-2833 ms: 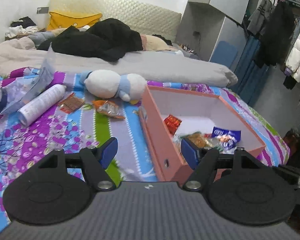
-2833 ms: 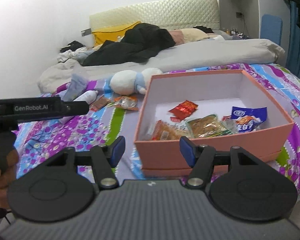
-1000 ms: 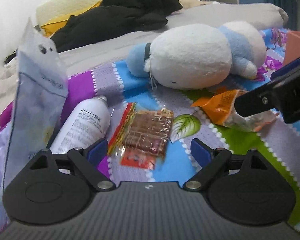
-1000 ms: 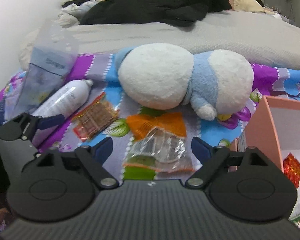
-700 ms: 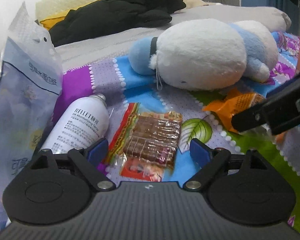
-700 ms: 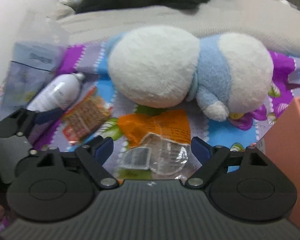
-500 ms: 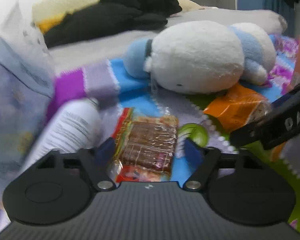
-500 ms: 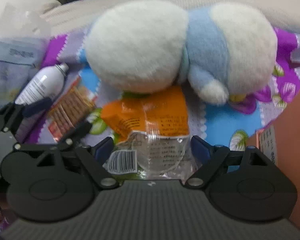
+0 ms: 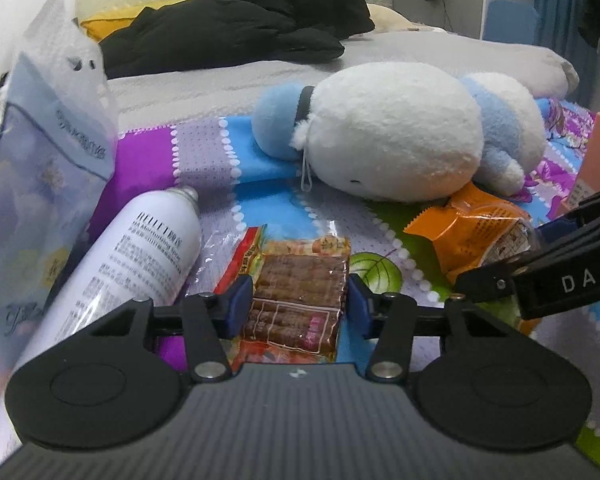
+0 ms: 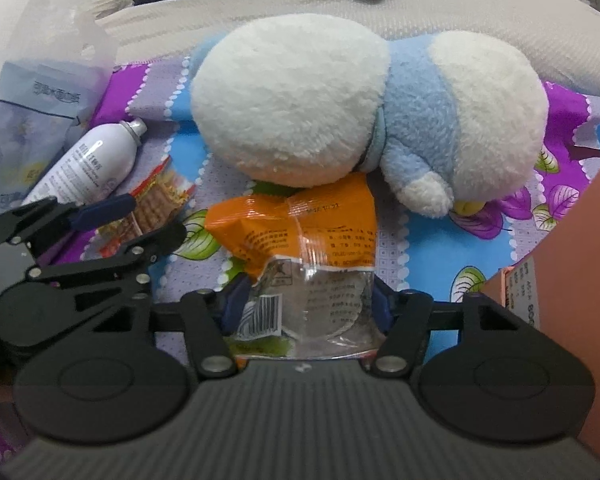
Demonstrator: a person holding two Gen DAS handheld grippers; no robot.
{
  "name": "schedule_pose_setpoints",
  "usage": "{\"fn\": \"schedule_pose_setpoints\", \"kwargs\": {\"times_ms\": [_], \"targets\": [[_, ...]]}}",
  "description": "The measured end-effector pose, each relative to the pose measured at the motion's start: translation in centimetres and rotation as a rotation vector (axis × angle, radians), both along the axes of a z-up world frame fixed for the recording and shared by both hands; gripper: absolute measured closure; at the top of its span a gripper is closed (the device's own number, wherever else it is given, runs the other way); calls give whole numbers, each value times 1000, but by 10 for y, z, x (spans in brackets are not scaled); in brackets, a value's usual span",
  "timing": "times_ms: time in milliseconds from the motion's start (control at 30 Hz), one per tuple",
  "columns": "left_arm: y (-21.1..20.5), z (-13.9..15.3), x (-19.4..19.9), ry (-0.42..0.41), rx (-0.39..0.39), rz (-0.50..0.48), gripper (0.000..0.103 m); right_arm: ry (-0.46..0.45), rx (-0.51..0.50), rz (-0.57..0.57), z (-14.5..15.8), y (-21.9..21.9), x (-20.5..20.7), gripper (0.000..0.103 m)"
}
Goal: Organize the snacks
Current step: 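Lift both held packets and carry them over the pink box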
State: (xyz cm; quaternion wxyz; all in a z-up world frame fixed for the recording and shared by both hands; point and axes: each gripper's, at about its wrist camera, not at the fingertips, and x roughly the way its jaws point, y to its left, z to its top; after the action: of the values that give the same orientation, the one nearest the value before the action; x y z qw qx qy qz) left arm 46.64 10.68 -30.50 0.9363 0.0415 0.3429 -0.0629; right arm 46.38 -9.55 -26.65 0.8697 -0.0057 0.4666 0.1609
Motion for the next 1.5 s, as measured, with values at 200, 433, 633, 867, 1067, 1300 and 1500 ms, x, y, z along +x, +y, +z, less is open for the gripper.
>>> {"fn": "schedule_pose_setpoints", "kwargs": {"times_ms": [200, 433, 633, 867, 1067, 1300, 1500], "targets": [[5, 6, -26, 16, -75, 55, 47, -42, -6, 16, 12, -1, -24, 41], [3, 16, -71, 26, -75, 112, 47, -76, 8, 8, 22, 0, -67, 41], [14, 33, -113, 50, -151, 190, 47, -82, 13, 20, 33, -2, -109, 41], [18, 53, -164, 45, -194, 251, 47, -98, 34, 16, 45, -14, -153, 41], [12, 70, -206, 40, -243, 295, 47, -107, 46, 32, 55, -25, -190, 41], [-2, 91, -251, 19, -285, 331, 47, -156, 38, 64, 72, -40, -235, 41], [-6, 120, -288, -9, -327, 368, 47, -219, 55, 34, 95, -56, -262, 41]]}}
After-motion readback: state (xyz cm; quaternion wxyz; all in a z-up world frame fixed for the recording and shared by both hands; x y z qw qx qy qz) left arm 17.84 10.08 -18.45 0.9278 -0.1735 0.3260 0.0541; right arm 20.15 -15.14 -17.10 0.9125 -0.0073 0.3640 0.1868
